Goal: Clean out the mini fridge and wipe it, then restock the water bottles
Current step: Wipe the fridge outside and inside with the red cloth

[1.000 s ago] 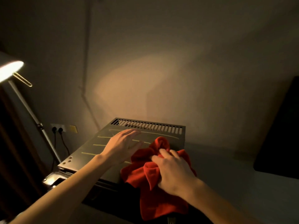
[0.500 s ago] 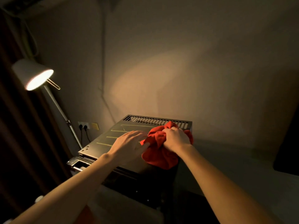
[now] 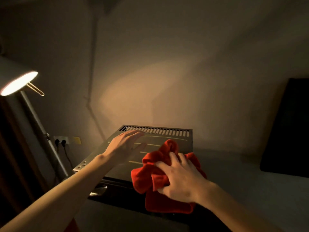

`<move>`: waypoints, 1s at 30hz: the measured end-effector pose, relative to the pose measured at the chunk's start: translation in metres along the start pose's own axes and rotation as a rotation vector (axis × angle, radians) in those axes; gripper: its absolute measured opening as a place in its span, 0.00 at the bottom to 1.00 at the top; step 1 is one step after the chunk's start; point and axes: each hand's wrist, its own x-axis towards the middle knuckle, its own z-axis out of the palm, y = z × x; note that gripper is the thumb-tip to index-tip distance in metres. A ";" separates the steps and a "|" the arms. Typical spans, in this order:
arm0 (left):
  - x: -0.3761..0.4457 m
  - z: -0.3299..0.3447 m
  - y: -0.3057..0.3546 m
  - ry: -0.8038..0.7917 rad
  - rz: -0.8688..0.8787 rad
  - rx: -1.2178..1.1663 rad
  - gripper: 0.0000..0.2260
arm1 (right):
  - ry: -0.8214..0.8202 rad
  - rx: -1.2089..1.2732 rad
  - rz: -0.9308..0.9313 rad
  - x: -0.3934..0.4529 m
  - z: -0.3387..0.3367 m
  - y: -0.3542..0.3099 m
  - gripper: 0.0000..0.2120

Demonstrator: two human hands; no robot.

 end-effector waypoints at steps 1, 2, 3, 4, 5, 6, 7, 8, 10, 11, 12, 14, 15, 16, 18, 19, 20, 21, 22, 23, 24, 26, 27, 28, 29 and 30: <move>0.006 0.000 -0.008 -0.001 0.018 -0.003 0.29 | 0.005 -0.029 0.021 0.006 0.001 -0.001 0.30; 0.011 0.001 -0.016 -0.006 0.041 -0.003 0.30 | 0.020 -0.058 0.052 0.015 0.003 0.001 0.29; 0.015 0.002 -0.024 -0.013 0.067 -0.007 0.31 | 0.037 -0.082 0.085 0.027 0.004 0.005 0.30; 0.018 0.004 -0.033 -0.022 0.092 -0.021 0.32 | 0.047 -0.095 0.126 0.041 0.006 0.010 0.31; 0.021 0.005 -0.042 -0.034 0.112 -0.049 0.32 | 0.047 -0.098 0.177 0.057 0.006 0.017 0.32; 0.022 0.007 -0.049 -0.050 0.133 -0.082 0.31 | 0.045 -0.097 0.238 0.075 0.006 0.025 0.32; 0.023 0.009 -0.057 -0.070 0.164 -0.105 0.29 | 0.050 -0.095 0.304 0.093 0.006 0.033 0.31; 0.024 0.011 -0.063 -0.090 0.204 -0.107 0.28 | 0.059 -0.087 0.373 0.110 0.006 0.044 0.30; 0.023 0.015 -0.074 -0.118 0.279 -0.099 0.27 | 0.093 -0.060 0.506 0.139 0.005 0.061 0.27; 0.023 0.015 -0.078 -0.130 0.299 -0.113 0.29 | 0.121 -0.053 0.569 0.151 0.004 0.066 0.25; 0.021 0.014 -0.081 -0.141 0.305 -0.133 0.31 | 0.145 -0.053 0.632 0.159 0.005 0.070 0.24; 0.017 0.011 -0.089 -0.151 0.315 -0.170 0.36 | 0.142 -0.064 0.714 0.166 0.007 0.067 0.22; 0.015 0.011 -0.093 -0.157 0.323 -0.180 0.37 | 0.128 -0.069 0.718 0.164 0.006 0.060 0.23; 0.013 0.012 -0.099 -0.165 0.324 -0.184 0.37 | 0.118 -0.068 0.705 0.159 0.004 0.049 0.24; 0.013 0.012 -0.110 -0.167 0.310 -0.187 0.38 | 0.123 -0.061 0.665 0.145 -0.001 0.027 0.25; 0.015 0.012 -0.114 -0.169 0.302 -0.194 0.38 | 0.136 -0.054 0.645 0.136 -0.002 0.014 0.26; 0.018 0.012 -0.118 -0.171 0.294 -0.207 0.39 | 0.147 -0.058 0.622 0.128 -0.003 0.001 0.27; 0.021 0.012 -0.121 -0.172 0.292 -0.220 0.40 | 0.153 -0.068 0.586 0.120 -0.002 -0.013 0.29; 0.022 0.013 -0.123 -0.171 0.294 -0.230 0.41 | 0.154 -0.079 0.543 0.112 0.003 -0.026 0.30; 0.023 0.014 -0.125 -0.169 0.297 -0.238 0.41 | 0.159 -0.086 0.494 0.103 0.007 -0.039 0.30; 0.024 0.016 -0.127 -0.169 0.298 -0.244 0.41 | 0.165 -0.093 0.445 0.094 0.012 -0.049 0.30; 0.026 0.021 -0.132 -0.176 0.285 -0.249 0.40 | 0.165 -0.084 0.385 0.083 0.020 -0.056 0.31; 0.027 0.023 -0.135 -0.181 0.279 -0.240 0.40 | 0.168 -0.062 0.374 0.082 0.023 -0.053 0.30; 0.027 0.026 -0.136 -0.184 0.273 -0.228 0.39 | 0.183 -0.032 0.378 0.084 0.026 -0.045 0.29; 0.028 0.029 -0.138 -0.185 0.268 -0.217 0.37 | 0.207 -0.003 0.394 0.091 0.028 -0.035 0.28; 0.029 0.031 -0.139 -0.181 0.263 -0.207 0.34 | 0.233 0.015 0.419 0.100 0.028 -0.022 0.27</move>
